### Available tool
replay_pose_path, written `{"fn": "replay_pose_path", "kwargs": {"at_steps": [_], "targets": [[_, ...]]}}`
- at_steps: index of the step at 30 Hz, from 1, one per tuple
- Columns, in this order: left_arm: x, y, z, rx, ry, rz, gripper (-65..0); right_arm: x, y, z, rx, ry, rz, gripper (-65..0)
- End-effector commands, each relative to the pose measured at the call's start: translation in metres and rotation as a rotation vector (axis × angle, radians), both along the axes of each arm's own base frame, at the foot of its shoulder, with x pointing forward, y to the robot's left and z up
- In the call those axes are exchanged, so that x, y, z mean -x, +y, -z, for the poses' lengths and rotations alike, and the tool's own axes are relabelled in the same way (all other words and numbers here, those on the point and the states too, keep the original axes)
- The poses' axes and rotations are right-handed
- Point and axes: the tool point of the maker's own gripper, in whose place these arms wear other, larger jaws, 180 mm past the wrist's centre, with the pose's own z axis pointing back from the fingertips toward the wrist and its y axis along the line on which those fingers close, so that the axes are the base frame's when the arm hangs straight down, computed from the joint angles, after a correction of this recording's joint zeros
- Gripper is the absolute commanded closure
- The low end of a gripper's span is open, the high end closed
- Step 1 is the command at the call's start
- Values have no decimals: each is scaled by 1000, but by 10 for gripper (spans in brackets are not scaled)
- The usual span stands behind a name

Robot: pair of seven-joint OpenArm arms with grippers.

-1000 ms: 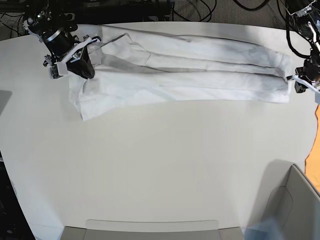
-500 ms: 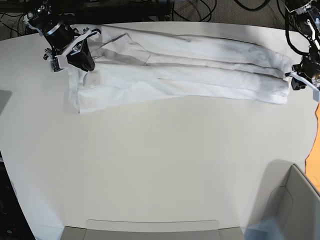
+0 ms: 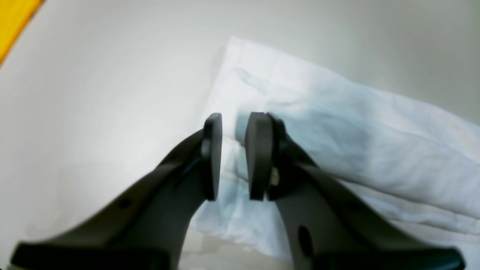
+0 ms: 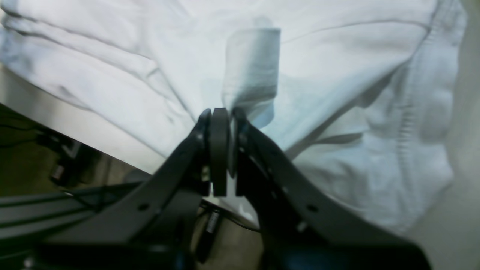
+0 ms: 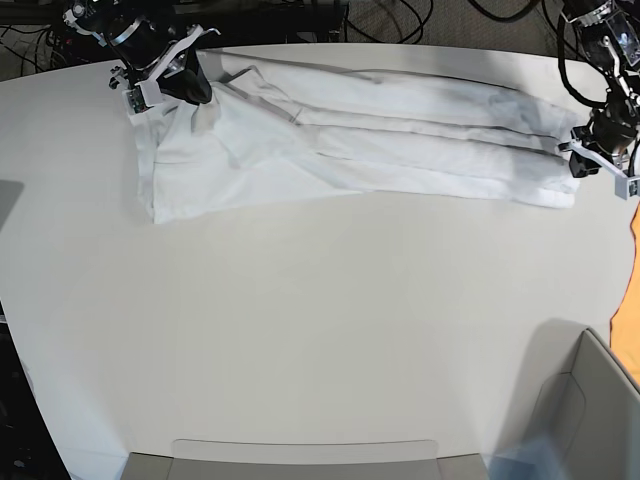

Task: Fold the T-shirt properly
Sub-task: 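Hold the folded shirt edges with both grippers and adjust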

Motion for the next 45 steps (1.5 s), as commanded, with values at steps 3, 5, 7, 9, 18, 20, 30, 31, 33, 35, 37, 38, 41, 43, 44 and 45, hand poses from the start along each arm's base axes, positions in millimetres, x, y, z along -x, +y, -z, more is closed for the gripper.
{"fn": "replay_pose_path", "kwargs": {"at_steps": [3, 5, 7, 9, 18, 20, 30, 31, 33, 35, 37, 38, 41, 43, 44, 45], "targets": [[-10, 6, -16, -28, -49, 11, -125, -3, 1, -3, 31, -41, 8, -56], [-12, 3, -19, -16, -66, 16, -127, -3, 0, -2, 51, -43, 4, -161], [-16, -4, -25, 27, -100, 27, -135, -2, 1, -1, 57, -42, -3, -252], [-20, -5, -32, 54, -121, 34, -153, -1, 4, 0, 50, -39, -11, -310], [-18, 10, -11, 51, -20, 58, -163, -8, 5, 6, 48, -38, -10, -332], [-17, 8, 3, 66, 11, 73, -163, -9, 2, 11, 52, -27, -5, -332], [-20, 8, 15, 94, 6, 53, -163, -10, -1, 15, 56, -23, 1, -332], [-25, 10, 15, 101, 1, 42, -163, -12, -1, 14, 56, -27, 1, -332], [-25, 14, 22, 121, 12, 17, -163, -12, -1, 14, 56, -27, 1, -332], [-21, 16, 29, 135, 29, 5, -161, -12, -2, 14, 58, -28, 3, -332], [-21, 16, 31, 139, 31, 5, -154, -12, -2, 14, 58, -28, 3, -332], [-21, 16, 31, 139, 31, 5, -136, -13, -3, 13, 59, -30, 4, -332], [-19, 16, 32, 144, 37, 2, -29, -17, -2, 12, 57, -40, 3, -332], [-16, 16, 36, 150, 54, -4, 0, -17, -2, 12, 57, -40, 3, -332], [-15, 17, 37, 151, 55, -9, 0, -17, -2, 12, 57, -40, 3, -332], [-16, 18, 35, 151, 50, -6, 0, -17, -2, 12, 57, -40, 3, -332]]}}
